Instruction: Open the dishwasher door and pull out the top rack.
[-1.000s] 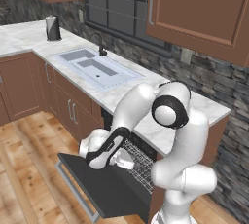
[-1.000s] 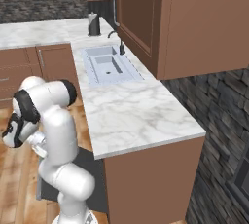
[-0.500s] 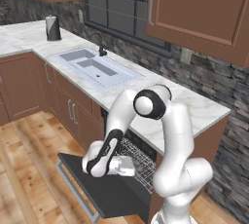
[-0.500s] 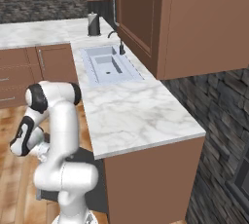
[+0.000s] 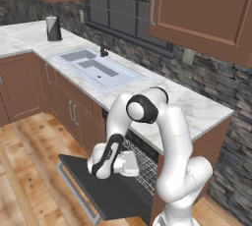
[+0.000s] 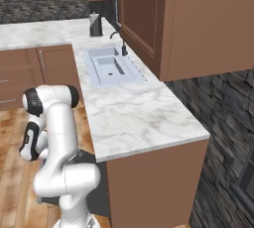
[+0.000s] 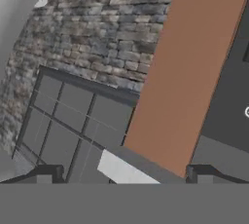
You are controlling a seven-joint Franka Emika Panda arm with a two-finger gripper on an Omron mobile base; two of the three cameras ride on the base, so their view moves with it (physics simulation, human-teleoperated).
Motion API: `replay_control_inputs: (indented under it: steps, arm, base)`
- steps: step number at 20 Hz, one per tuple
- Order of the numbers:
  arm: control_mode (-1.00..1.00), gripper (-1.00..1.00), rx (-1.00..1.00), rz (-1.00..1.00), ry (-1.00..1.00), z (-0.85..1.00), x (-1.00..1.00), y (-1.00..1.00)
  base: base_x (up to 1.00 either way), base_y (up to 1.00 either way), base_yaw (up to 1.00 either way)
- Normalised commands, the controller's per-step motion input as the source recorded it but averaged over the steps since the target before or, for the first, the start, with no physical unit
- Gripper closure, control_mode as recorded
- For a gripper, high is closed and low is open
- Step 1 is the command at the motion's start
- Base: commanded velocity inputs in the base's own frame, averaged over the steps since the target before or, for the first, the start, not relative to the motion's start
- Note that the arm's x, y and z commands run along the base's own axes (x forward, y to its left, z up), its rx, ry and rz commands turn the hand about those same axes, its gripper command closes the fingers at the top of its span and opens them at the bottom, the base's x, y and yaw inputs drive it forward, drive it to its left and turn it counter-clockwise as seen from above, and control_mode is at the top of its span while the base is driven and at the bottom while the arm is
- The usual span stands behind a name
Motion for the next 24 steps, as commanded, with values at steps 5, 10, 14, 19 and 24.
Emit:
replay_control_inputs:
  steps: [5, 10, 14, 19, 24]
  arm:
    - [-1.00, -1.00, 0.01, 0.03, -0.11, -0.09, 0.23, -0.27]
    - [-1.00, -1.00, 0.00, 0.09, -0.12, -0.28, 0.11, -0.21]
    - [-1.00, -1.00, 0.00, 0.09, -0.13, -0.25, 0.12, -0.10]
    - [-1.00, -1.00, 0.00, 0.05, -0.09, -0.09, 0.36, -0.07]
    - [-1.00, -1.00, 0.00, 0.00, -0.10, -0.25, 0.43, 0.00]
  base:
    - [0.00, 0.00, 0.00]
    - [0.00, 0.00, 0.00]
    - [0.00, 0.00, 0.00]
    - [0.00, 0.00, 0.00]
    - [0.00, 0.00, 0.00]
